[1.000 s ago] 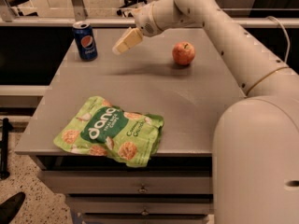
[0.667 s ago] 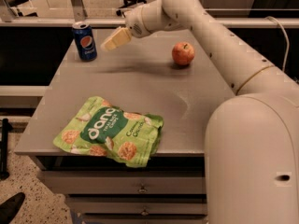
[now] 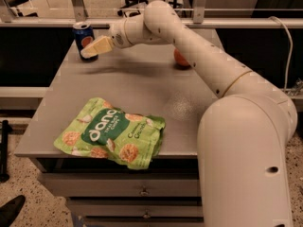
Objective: Move pepsi can near apple
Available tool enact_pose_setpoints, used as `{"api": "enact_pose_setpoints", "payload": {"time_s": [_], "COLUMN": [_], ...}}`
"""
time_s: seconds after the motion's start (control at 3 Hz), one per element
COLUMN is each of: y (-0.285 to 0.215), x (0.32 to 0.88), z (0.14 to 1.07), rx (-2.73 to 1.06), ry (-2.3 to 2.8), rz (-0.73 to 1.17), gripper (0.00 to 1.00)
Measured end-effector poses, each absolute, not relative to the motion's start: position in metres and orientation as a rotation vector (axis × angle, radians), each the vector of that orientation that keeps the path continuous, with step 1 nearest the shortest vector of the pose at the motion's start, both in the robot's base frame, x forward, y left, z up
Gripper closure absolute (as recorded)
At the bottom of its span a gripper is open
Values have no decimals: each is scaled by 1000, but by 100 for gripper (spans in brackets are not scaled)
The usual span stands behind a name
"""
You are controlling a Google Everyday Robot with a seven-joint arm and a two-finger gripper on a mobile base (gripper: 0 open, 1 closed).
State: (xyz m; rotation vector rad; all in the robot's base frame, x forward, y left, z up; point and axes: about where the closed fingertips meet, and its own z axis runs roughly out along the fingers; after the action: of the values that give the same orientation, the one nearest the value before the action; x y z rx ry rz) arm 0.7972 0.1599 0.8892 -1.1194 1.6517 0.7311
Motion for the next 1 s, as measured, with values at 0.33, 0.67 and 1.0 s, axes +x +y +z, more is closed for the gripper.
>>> {"api": "enact_pose_setpoints", "payload": {"time_s": [0.33, 0.67, 1.0], "y": [189, 213, 215], "x": [794, 792, 793], "z": [889, 891, 894], "rx": [-1123, -1134, -1122], "ry": [1610, 1572, 1555], "rz": [807, 852, 849], "gripper": [0, 18, 49]}}
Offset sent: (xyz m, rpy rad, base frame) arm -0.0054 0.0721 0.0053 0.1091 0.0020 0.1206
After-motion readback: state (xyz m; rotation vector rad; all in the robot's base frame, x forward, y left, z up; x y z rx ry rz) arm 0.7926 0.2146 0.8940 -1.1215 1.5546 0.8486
